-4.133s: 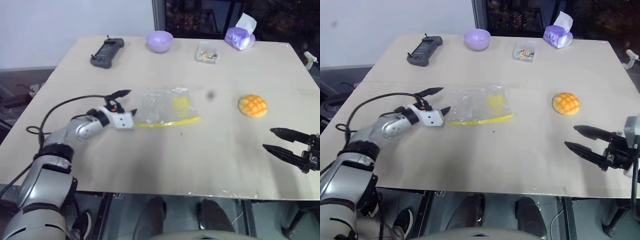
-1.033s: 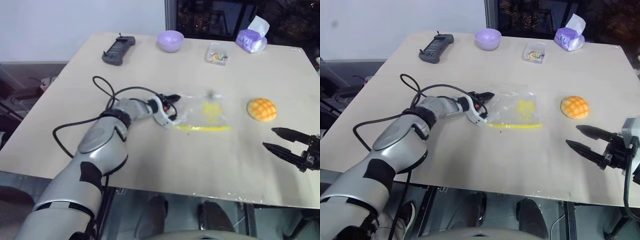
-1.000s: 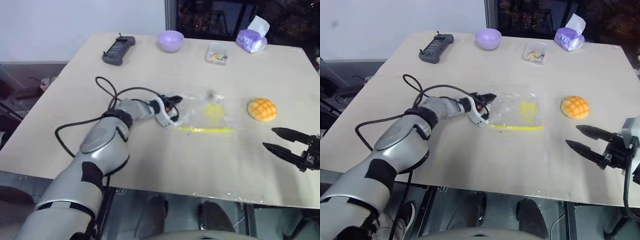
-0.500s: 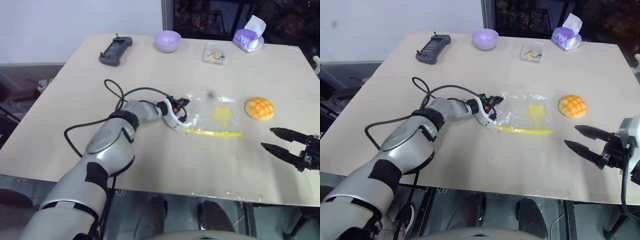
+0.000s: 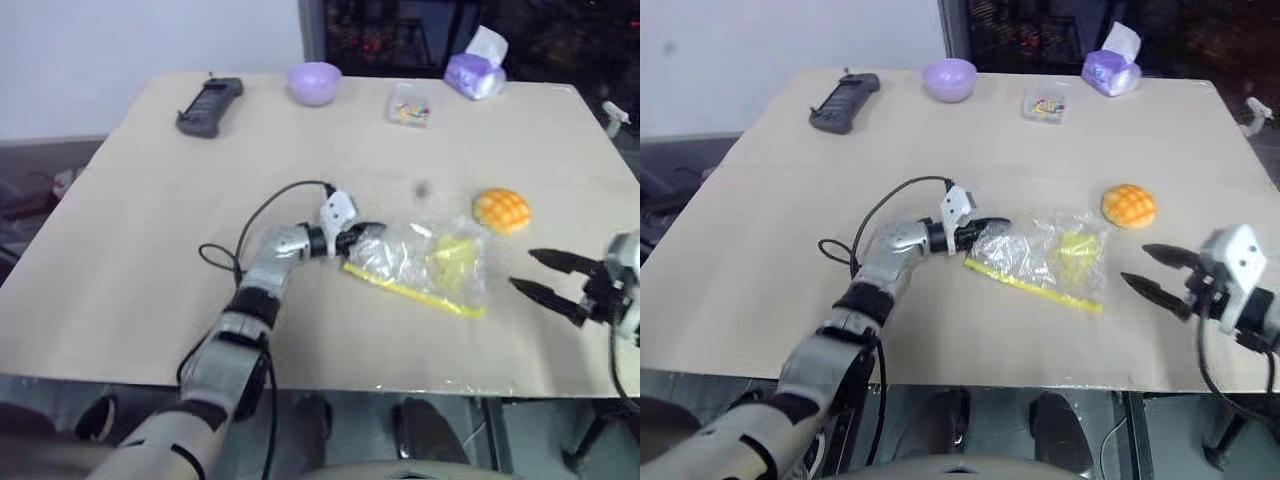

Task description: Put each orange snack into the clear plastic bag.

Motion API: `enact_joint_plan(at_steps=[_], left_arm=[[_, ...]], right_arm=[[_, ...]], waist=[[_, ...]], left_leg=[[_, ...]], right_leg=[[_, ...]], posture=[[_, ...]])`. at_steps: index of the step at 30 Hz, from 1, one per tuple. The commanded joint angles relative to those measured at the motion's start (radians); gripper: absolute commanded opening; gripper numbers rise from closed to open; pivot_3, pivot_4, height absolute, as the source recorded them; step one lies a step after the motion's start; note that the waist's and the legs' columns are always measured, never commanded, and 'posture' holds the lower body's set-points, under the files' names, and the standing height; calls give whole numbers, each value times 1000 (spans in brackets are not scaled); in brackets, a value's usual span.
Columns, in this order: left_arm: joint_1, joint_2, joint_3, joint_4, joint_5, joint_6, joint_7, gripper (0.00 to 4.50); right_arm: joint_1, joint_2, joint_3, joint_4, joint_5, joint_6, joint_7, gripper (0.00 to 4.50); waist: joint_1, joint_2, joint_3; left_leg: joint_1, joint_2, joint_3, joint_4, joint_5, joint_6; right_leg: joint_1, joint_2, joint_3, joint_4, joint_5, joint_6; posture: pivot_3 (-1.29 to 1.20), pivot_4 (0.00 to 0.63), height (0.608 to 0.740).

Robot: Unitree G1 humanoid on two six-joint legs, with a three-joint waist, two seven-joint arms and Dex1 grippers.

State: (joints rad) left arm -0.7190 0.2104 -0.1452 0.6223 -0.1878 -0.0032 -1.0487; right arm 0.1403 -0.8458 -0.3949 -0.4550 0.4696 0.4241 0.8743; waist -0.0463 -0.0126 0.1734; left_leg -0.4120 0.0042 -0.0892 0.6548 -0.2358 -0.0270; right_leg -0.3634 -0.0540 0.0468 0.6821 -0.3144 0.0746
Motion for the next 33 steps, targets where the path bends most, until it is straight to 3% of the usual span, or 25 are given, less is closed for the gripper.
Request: enact_joint_plan(at_steps=[1,5,14,23,33], left_arm=[[6,-5,81,-244,-135,330,102,76],[7,-13,113,-357,-196,522,185,76],[23,7,91,-380,-161,521,218,76],[-2,24,91,-279,-135,458,198,76],[33,13,103,-299,-154,480,197,76]], right_arm=[[-43,-22,153,37,-223,-131,-70,2813],[-46,-32,243,15,-305,-193,-55,2813],[-142,-60,183,-120,-260,-147,-47,2813],[-183,14,445,-198,-403,-130,-105,2813],[-102,150,594,-32,-665,-207,-309,2813]], waist=[[3,0,0],[8,1,0],[11,1,0],[14,0,0],[16,0,0]], left_leg=[[0,0,-1,1,-2,3],[-1,0,-2,6,-2,4],[-1,0,-2,13,-2,4],[-2,0,-1,13,-2,4],[-2,0,-1,13,-2,4]], right_leg=[[-1,0,-1,1,0,0],[-1,1,-1,7,0,0],[0,1,0,11,0,0],[-1,1,0,11,0,0],[-1,1,0,11,0,0]], posture=[[0,150,740],[0,150,740],[0,150,740],[0,150,740],[0,150,740]])
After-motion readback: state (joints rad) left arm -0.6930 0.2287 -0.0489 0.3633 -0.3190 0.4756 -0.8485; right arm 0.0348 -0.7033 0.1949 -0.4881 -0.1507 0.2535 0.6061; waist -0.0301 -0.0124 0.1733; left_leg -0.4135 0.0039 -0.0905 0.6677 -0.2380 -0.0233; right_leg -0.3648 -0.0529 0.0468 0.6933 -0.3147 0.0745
